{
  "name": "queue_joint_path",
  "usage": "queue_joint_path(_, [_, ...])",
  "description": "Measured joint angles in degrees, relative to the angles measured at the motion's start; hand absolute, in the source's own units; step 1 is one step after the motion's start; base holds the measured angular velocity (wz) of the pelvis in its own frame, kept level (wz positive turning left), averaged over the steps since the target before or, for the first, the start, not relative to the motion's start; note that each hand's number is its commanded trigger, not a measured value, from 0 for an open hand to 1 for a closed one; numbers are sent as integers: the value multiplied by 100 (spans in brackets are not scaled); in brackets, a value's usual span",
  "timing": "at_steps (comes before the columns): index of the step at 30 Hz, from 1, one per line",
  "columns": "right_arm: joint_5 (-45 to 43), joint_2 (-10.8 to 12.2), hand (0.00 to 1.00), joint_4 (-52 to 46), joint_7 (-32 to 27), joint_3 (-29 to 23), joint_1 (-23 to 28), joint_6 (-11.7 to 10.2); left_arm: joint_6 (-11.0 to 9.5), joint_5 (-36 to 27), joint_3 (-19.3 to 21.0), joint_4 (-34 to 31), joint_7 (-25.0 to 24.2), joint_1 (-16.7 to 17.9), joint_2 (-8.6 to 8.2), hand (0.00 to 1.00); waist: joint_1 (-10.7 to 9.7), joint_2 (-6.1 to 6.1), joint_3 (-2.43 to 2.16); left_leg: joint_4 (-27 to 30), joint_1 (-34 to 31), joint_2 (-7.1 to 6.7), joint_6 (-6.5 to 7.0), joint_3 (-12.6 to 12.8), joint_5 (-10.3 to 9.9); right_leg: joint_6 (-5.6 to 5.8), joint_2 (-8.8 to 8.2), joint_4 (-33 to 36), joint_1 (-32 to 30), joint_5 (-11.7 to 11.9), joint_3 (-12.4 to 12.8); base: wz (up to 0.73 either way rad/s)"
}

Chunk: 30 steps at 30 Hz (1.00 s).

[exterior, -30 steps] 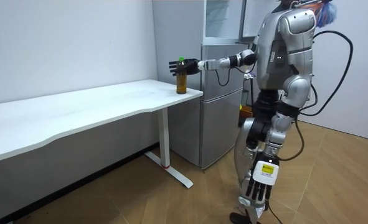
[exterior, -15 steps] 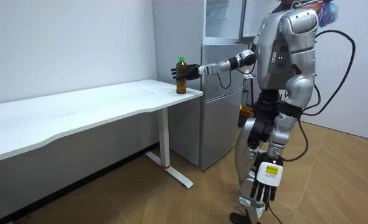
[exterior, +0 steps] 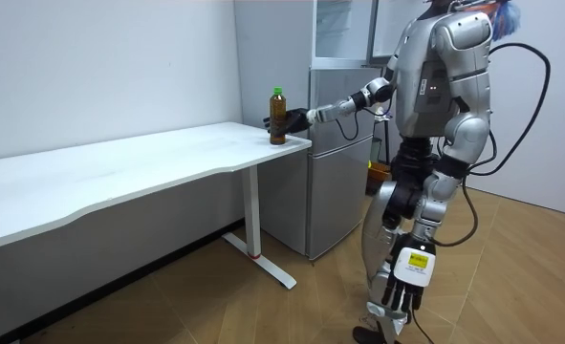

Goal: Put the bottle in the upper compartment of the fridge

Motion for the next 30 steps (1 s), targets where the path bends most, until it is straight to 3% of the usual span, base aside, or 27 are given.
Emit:
queue_joint_path(25, [-381, 4, 0, 204, -7, -1, 1, -96, 0, -54, -69, -15, 3, 37, 6, 0, 11, -2, -4, 18, -70, -4, -10, -60, 6, -7, 0, 0, -27, 5, -88, 0])
queue_joint_path(26, [-381, 6, 20, 204, -32, -2, 0, -99, 0, -54, -69, -15, 2, 39, 8, 0, 11, -2, -4, 18, -72, -4, -11, -67, 7, -7, 1, 0, -26, 5, -94, 3])
queue_joint_path(27, [-380, 9, 32, 205, -46, -2, 0, -101, 0, -54, -69, -15, 1, 40, 10, 0, 11, -1, -4, 18, -73, -4, -12, -71, 7, -7, 1, -1, -25, 5, -100, 4])
queue_joint_path(28, [-380, 14, 88, 211, -74, -2, 0, -109, -1, -54, -69, -15, 1, 40, 16, 0, 11, -1, -3, 18, -75, -5, -14, -83, 9, -7, 2, -1, -22, 5, -120, 6])
queue_joint_path(29, [-376, 21, 100, 221, -106, -2, 0, -121, -2, -54, -70, -16, 2, 40, 21, 0, 9, 0, -3, 17, -75, -5, -17, -98, 11, -7, 0, -2, -19, 5, -159, 6])
queue_joint_path(30, [-374, 25, 100, 227, -120, -4, 0, -129, -2, -54, -70, -15, 4, 40, 21, 0, 9, 0, -3, 16, -75, -5, -18, -105, 12, -7, 0, -2, -16, 5, -167, 5])
